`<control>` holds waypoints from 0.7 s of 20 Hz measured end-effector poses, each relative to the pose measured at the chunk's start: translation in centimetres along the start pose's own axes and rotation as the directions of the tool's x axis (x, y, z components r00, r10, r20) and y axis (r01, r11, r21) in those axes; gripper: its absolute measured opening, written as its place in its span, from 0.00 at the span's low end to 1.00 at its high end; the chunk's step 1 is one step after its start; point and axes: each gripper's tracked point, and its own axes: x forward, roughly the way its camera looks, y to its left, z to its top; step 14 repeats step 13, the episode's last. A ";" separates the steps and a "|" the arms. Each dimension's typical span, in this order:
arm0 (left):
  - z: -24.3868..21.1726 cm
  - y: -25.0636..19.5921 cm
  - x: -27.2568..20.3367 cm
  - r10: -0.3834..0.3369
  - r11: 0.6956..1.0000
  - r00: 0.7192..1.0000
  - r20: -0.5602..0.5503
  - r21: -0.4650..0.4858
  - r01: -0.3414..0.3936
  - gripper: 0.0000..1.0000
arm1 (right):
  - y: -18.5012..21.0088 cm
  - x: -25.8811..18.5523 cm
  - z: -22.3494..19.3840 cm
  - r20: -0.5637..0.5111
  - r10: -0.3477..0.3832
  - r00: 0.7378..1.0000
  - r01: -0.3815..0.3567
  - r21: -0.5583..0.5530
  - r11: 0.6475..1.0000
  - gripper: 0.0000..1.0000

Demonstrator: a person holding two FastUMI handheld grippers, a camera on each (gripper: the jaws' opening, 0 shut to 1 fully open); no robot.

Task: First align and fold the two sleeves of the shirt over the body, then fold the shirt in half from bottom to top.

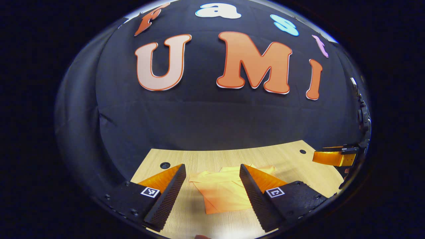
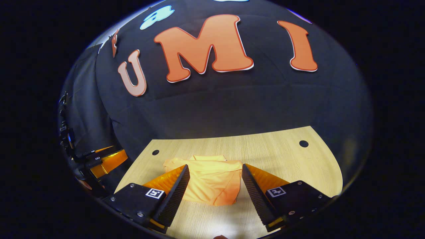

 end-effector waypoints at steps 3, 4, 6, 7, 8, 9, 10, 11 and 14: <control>1.5 -0.7 -4.1 0.010 1.000 0.997 0.072 -0.018 -0.009 0.99 | 0.3 -3.6 1.2 0.096 -0.020 0.995 0.025 -0.049 0.998 0.97; 2.0 -0.9 -5.2 0.023 1.000 0.995 0.102 -0.019 -0.021 1.00 | 0.2 -4.5 1.5 0.131 -0.035 0.991 0.044 -0.067 0.997 0.97; 3.2 -1.9 -7.2 0.041 0.999 0.986 0.161 -0.022 -0.038 1.00 | 0.9 -6.6 1.6 0.173 -0.024 0.985 0.041 -0.094 0.995 0.97; 3.5 -2.3 -8.4 0.046 0.999 0.982 0.183 -0.024 -0.043 0.99 | 1.4 -7.4 1.6 0.189 -0.014 0.982 0.033 -0.102 0.994 0.97; 3.7 -2.5 -9.4 0.055 0.998 0.978 0.203 -0.030 -0.050 0.99 | 1.8 -8.4 1.7 0.203 -0.002 0.979 0.024 -0.111 0.994 0.97; 3.8 -2.9 -10.4 0.059 0.998 0.974 0.221 -0.038 -0.051 1.00 | 2.2 -9.3 1.8 0.222 0.007 0.975 0.020 -0.117 0.993 0.97; 3.7 -3.2 -11.7 0.062 0.998 0.969 0.238 -0.046 -0.053 1.00 | 2.5 -10.3 2.2 0.252 0.013 0.968 0.020 -0.130 0.991 0.97; 3.7 -3.4 -13.0 0.071 0.997 0.963 0.259 -0.056 -0.058 1.00 | 2.7 -11.7 2.5 0.284 0.007 0.959 0.036 -0.147 0.988 0.97; 3.2 -4.3 -15.0 0.089 0.995 0.951 0.297 -0.077 -0.069 0.99 | 3.3 -13.3 2.5 0.333 0.014 0.943 0.051 -0.183 0.982 0.97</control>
